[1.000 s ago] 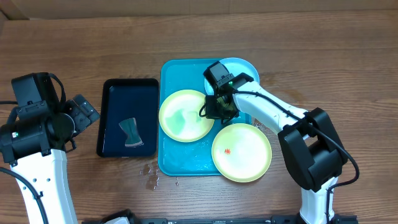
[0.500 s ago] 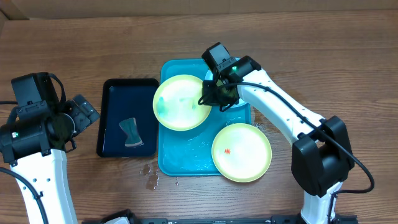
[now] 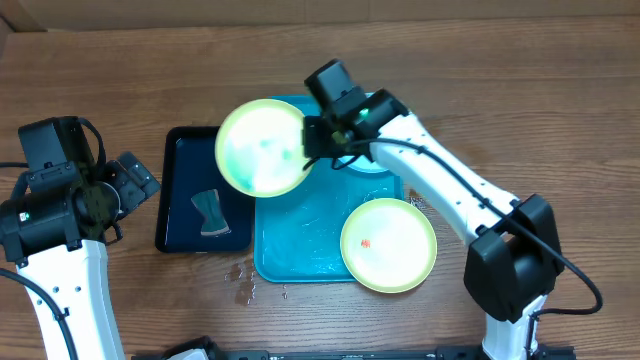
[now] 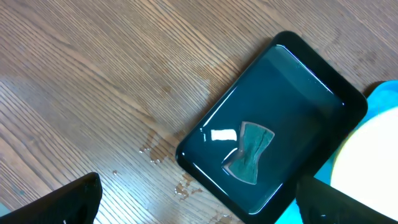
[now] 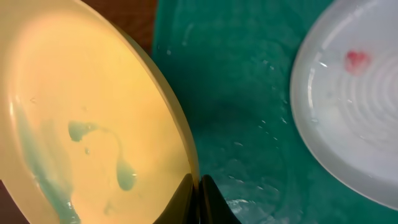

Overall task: Clean dirty plates on tray and stack at the side
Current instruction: 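Lift the cleaned yellow plate by its rim with the right gripper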

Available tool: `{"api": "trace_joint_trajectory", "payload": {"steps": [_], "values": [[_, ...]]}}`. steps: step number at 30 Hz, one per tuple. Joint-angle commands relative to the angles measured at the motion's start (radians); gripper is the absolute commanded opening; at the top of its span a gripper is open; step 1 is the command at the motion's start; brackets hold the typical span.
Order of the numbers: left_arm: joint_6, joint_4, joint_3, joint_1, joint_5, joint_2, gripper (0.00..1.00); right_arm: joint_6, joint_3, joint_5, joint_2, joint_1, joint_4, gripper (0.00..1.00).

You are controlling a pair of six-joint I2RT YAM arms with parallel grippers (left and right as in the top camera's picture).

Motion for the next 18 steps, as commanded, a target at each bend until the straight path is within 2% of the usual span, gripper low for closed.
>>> {"api": "trace_joint_trajectory", "payload": {"steps": [1, 12, 18], "values": [[-0.017, 0.002, 0.022, 0.003, -0.009, 0.004, 1.0, 0.012, 0.035, 0.093, -0.02, 0.061, 0.068, 0.04], [-0.017, 0.002, 0.022, 0.003, -0.009, 0.004, 1.0, -0.01, 0.032, 0.316, 0.043, 0.163, 0.23, 0.04], [-0.017, 0.002, 0.022, 0.003, -0.009, 0.004, 1.0, -0.157, 0.032, 0.385, 0.042, 0.181, 0.328, 0.04]]}}
